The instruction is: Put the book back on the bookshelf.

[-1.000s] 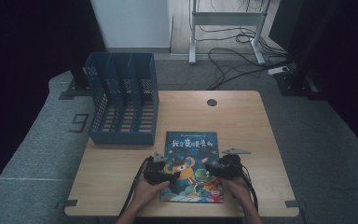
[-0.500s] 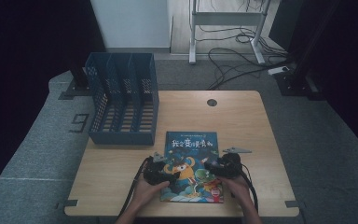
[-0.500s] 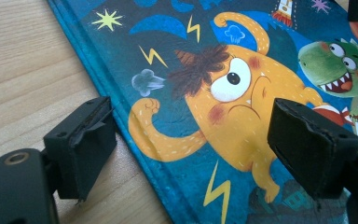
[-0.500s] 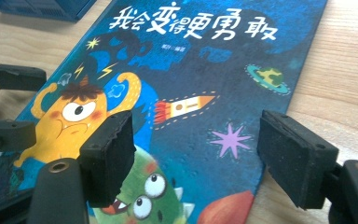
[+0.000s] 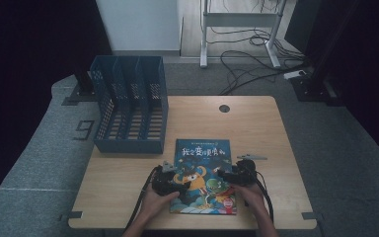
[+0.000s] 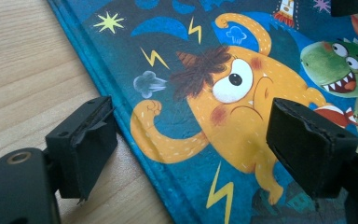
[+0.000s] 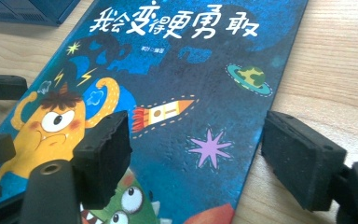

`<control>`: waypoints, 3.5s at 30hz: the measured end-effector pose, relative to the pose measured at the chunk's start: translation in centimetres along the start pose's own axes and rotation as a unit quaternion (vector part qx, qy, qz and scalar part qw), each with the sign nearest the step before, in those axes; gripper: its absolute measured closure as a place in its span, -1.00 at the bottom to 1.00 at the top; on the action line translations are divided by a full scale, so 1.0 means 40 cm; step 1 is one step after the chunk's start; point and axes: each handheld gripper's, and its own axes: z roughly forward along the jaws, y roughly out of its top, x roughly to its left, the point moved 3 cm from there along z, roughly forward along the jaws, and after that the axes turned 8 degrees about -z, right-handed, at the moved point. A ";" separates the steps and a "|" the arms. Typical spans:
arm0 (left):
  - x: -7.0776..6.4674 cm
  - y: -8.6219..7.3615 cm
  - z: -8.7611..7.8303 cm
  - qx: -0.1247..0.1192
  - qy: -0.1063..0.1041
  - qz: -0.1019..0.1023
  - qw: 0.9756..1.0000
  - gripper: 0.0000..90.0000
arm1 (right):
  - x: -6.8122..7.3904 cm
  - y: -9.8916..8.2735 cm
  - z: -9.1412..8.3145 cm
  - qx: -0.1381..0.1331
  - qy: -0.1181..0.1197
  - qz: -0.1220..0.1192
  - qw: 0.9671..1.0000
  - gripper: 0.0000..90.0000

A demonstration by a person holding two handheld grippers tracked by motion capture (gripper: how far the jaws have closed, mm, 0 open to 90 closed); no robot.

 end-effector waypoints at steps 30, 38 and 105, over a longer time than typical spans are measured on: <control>0.003 -0.003 -0.002 -0.001 0.000 0.000 1.000 -0.71 | -0.023 0.016 -0.052 -0.044 0.107 0.102 0.988 -0.48; 0.004 -0.003 -0.002 0.000 0.003 0.001 1.000 -0.72 | -0.022 0.013 -0.053 -0.032 0.108 0.099 0.989 -0.47; 0.006 -0.004 -0.002 -0.003 0.007 0.003 1.000 -0.72 | -0.032 0.018 -0.009 -0.013 0.066 0.089 0.994 -0.40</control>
